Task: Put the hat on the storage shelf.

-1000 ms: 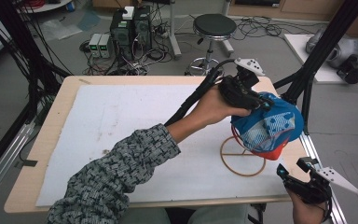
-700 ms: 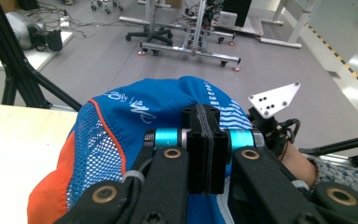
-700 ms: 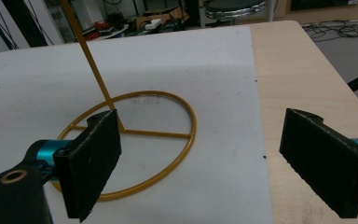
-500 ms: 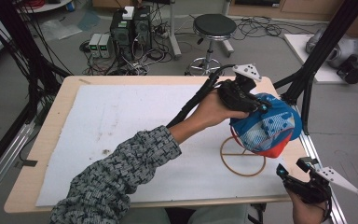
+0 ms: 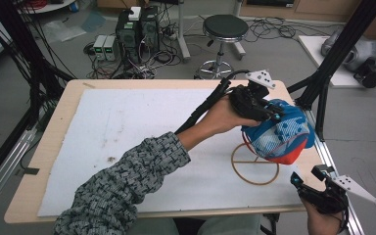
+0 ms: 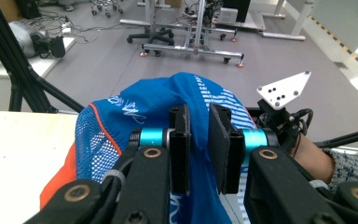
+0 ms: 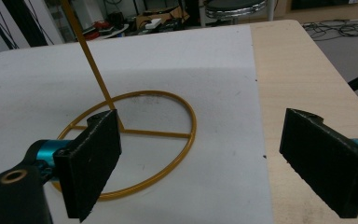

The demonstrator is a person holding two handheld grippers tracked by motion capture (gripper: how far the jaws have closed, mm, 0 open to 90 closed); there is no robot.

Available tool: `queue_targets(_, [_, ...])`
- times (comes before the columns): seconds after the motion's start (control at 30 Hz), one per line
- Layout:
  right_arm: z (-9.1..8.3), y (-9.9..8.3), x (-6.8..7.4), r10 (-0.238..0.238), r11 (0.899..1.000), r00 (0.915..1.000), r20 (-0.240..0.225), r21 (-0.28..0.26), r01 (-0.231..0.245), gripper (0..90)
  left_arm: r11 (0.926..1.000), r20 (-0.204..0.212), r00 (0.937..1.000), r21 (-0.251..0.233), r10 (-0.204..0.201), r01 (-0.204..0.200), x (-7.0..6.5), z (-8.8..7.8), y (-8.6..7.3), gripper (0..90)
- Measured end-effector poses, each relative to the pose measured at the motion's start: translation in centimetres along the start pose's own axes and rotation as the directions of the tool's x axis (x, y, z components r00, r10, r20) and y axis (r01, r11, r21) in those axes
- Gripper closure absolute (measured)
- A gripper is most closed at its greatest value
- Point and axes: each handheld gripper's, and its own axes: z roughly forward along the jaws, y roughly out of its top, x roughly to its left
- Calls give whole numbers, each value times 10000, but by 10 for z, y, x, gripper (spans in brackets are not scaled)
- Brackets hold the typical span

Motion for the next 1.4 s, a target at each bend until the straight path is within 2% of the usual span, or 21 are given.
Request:
queue_targets(0.3, [0, 0, 0, -21, 10000, 10000, 5, 29, 21, 115, 9998, 133, 9998, -69, 167, -166, 1, 0, -1, 650])
queue_targets(0.43, [0, 0, 0, -31, 10000, 10000, 4, 5, 31, 116, 9989, 175, 9992, -293, 373, -367, 1, -4, 0, 594])
queue_targets(0.53, [0, 0, 0, -41, 10000, 10000, -2, 31, 41, 115, 9986, 194, 9991, -375, 368, -360, 2, -9, 1, 562])
queue_targets(0.73, [1, 0, 1, 59, 10000, 10000, -42, 14, -59, 115, 9977, -127, 9995, -597, 300, -307, 8, -28, 1, 519])
queue_targets(0.93, [3, 1, 2, -28, 10000, 10000, -82, 76, 28, 115, 9971, -574, 9983, -743, 119, -162, 15, -56, -5, 490])
queue_targets(1.07, [7, 3, 3, -99, 9999, 9999, -117, 105, 100, 115, 9955, -1033, 9946, -937, 56, -153, 20, -79, -12, 484])
queue_targets(1.23, [11, 4, 5, -64, 9999, 9998, -185, 119, 66, 116, 9946, -1797, 9836, -1034, -157, -30, 27, -107, -25, 474])
queue_targets(1.4, [16, 5, 6, -166, 9998, 9995, -268, 128, 170, 115, 9940, -2564, 9659, -1090, -361, 82, 32, -133, -43, 461])
